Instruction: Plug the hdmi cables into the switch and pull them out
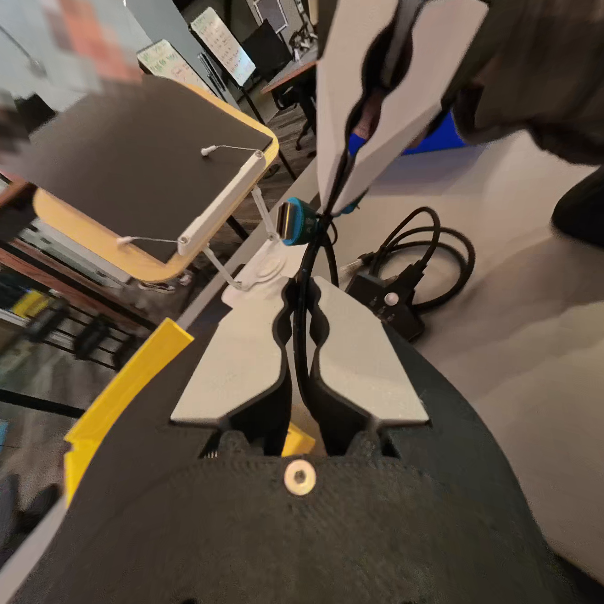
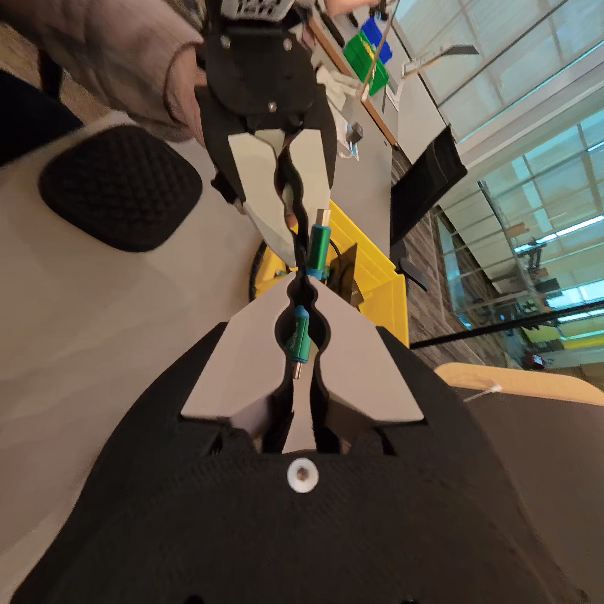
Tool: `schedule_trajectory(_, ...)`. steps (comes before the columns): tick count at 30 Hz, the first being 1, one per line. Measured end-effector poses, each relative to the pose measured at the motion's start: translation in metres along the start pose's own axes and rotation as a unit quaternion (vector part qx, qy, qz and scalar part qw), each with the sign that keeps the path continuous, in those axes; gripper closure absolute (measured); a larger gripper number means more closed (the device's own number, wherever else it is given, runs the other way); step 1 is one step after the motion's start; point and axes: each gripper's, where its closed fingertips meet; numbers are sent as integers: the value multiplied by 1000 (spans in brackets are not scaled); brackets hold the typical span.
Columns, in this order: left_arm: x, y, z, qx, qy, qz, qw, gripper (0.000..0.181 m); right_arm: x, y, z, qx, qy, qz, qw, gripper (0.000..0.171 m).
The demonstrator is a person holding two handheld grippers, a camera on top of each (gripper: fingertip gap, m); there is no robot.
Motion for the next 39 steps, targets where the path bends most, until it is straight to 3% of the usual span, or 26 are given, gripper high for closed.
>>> schedule_trajectory(4, 1, 3, -1, -89, -19, 8, 996, 175, 8, -7, -4, -39, -6, -44, 998, 171)
schedule_trajectory(10, 1, -4, -6, -100, -13, 8, 995, 175, 17, -11, 2, -27, -30, -31, 999, 170)
schedule_trajectory(13, 0, -2, -5, -85, -18, 5, 996, 175, 3, 5, 6, -5, -26, 11, 1000, 150)
schedule_trajectory(16, -2, 1, -2, -92, -42, 18, 995, 175, -11, 0, 13, -2, -36, 9, 999, 163)
schedule_trajectory(22, -8, 6, 13, -113, -115, 16, 987, 175, -3, -15, 7, -45, -30, -34, 998, 167)
schedule_trajectory(28, -12, 4, 24, -54, -132, 0, 990, 175, -1, -8, -7, -4, 21, 7, 1000, 161)
schedule_trajectory(33, -14, 0, 30, 18, -127, -20, 992, 175, 5, -9, -24, 32, 77, 32, 996, 169)
schedule_trajectory(39, -14, 0, 25, -11, -129, -13, 991, 175, 5, -8, -18, 25, 62, 28, 997, 171)
Point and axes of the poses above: each gripper's, where its closed fingertips meet, x out along the fingers, y out of its top, z = x × y across the jaws, and after that the axes turned 7 degrees about -x, right-handed
